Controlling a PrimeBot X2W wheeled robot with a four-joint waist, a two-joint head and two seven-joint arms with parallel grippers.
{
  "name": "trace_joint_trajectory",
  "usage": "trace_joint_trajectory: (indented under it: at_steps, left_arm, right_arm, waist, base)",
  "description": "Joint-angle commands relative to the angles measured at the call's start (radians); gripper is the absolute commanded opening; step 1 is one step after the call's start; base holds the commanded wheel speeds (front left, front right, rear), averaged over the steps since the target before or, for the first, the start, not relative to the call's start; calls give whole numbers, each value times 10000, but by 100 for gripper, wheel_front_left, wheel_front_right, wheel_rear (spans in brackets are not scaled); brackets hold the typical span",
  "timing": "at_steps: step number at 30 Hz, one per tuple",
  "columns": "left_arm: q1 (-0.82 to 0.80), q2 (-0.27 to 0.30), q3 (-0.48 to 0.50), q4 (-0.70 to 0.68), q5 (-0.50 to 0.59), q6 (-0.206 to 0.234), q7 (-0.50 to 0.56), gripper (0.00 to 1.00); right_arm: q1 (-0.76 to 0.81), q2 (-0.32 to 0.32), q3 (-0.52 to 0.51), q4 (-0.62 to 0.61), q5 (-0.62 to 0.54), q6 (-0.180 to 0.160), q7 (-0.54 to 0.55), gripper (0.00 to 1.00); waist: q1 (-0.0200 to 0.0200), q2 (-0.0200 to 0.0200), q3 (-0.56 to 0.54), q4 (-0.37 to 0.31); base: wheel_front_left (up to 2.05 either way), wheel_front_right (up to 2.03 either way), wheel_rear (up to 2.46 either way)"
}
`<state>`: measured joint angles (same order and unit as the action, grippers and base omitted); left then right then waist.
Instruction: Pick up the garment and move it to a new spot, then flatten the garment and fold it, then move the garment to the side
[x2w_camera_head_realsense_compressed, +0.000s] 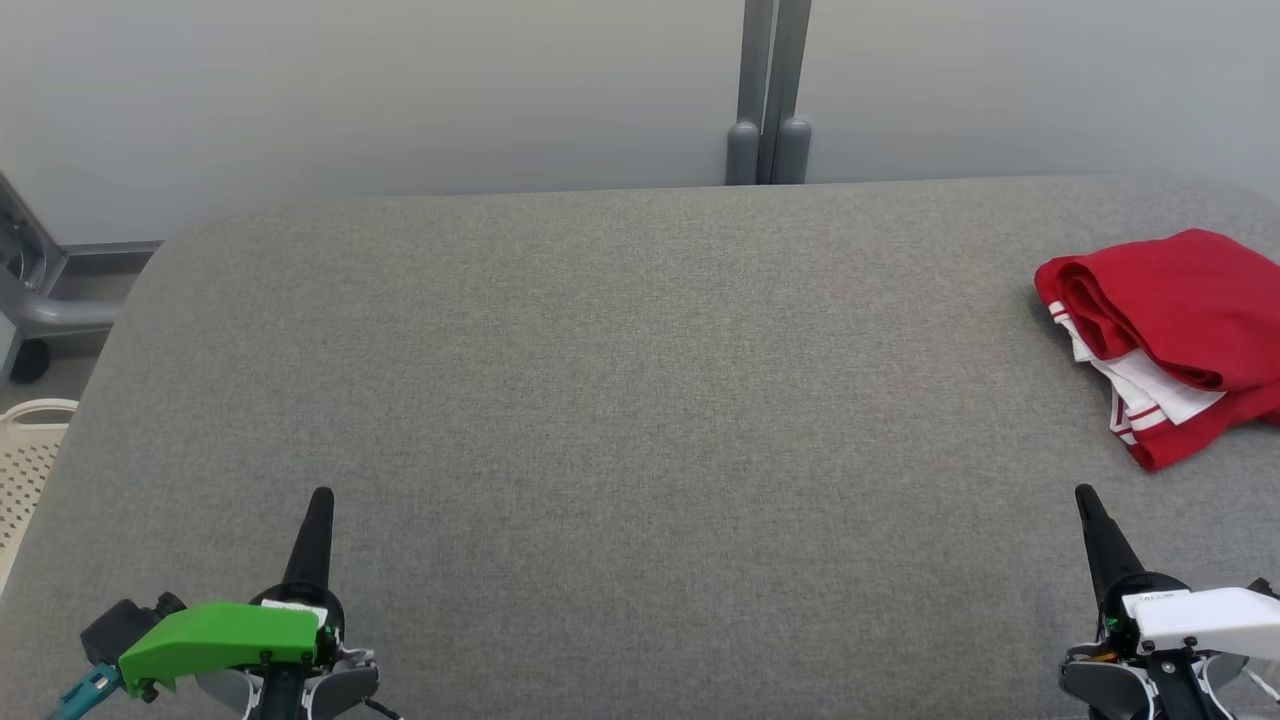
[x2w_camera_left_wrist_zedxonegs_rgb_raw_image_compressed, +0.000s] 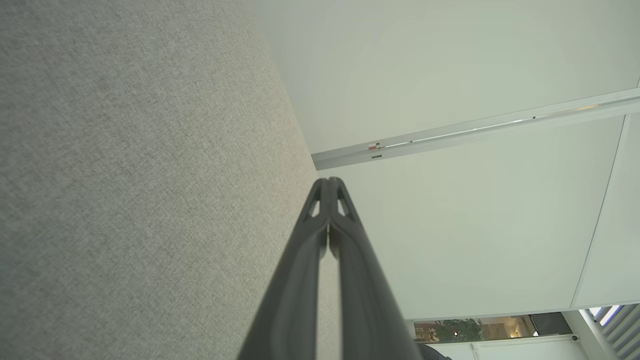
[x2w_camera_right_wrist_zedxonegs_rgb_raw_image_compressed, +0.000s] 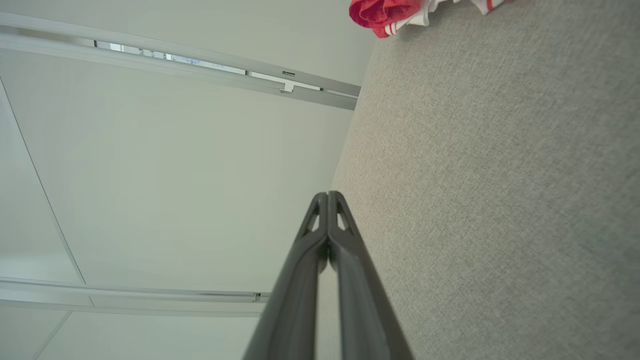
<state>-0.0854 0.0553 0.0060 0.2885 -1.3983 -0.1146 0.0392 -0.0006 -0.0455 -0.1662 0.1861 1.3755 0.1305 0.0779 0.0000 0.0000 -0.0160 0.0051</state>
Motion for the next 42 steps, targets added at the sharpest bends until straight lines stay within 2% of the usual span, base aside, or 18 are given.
trace_joint_trajectory:
  at_steps: [1,32,42]
  left_arm:
    - [-237,9,57,-99,-198,-57,30,0]
    - [-568,-54,181,-245,-2241,-191,584,0]
    - [-542,-53,178,-242,-2264,-188,591,0]
  right_arm:
    - [-99,-61,-40,-117,187,5,53,0]
    - [-107,-69,-309,-435,2500,4,532,0]
    - [-106,-68,-307,-432,2500,4,533,0]
  waist:
    - [0,0,3,-1]
    - [0,0,161,-52]
    - [0,0,164,-53]
  base:
    - [0,0,0]
    - [0,0,0]
    - [0,0,0]
